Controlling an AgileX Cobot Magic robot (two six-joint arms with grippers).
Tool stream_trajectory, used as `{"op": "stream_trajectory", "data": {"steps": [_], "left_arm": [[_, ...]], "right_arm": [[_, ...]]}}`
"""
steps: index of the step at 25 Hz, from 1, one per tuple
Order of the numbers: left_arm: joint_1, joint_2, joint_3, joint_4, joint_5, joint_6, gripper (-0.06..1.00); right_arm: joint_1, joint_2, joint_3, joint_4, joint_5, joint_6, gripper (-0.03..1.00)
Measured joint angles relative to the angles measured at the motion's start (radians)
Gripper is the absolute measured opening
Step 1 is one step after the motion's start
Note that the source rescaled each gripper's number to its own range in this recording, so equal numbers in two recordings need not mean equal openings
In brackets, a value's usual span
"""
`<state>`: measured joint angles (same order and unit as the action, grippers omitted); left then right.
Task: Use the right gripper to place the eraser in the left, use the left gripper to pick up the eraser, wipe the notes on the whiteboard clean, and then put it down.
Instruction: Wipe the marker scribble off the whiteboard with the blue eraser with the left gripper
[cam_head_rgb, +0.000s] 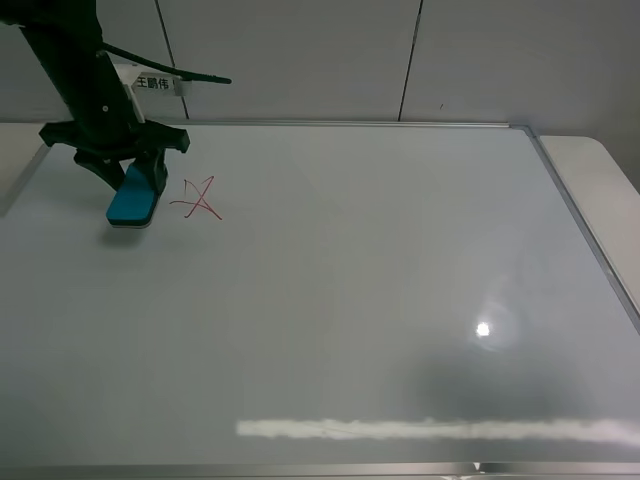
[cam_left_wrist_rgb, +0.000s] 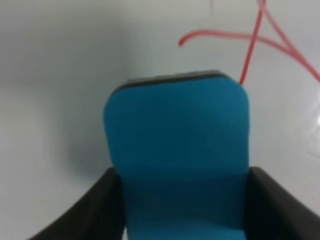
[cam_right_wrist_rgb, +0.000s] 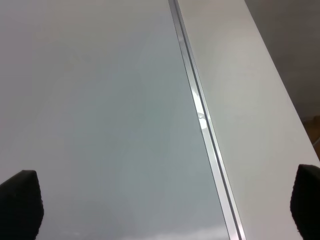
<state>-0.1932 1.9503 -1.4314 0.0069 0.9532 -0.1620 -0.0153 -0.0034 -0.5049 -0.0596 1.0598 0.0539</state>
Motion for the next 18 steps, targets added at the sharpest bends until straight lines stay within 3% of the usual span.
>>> {"op": "stream_trajectory", "data": {"steps": [9, 18], "left_arm": [[0.002, 0.192, -0.222, 0.086, 0.046, 0.067, 0.01], [0.013, 0.289, -0.236, 0.066, -0.087, 0.095, 0.01]], "right_arm": [[0.0, 0.0, 0.0, 0.0, 0.0, 0.0, 1.0], [0.0, 0.0, 0.0, 0.0, 0.0, 0.0, 1.0]]}}
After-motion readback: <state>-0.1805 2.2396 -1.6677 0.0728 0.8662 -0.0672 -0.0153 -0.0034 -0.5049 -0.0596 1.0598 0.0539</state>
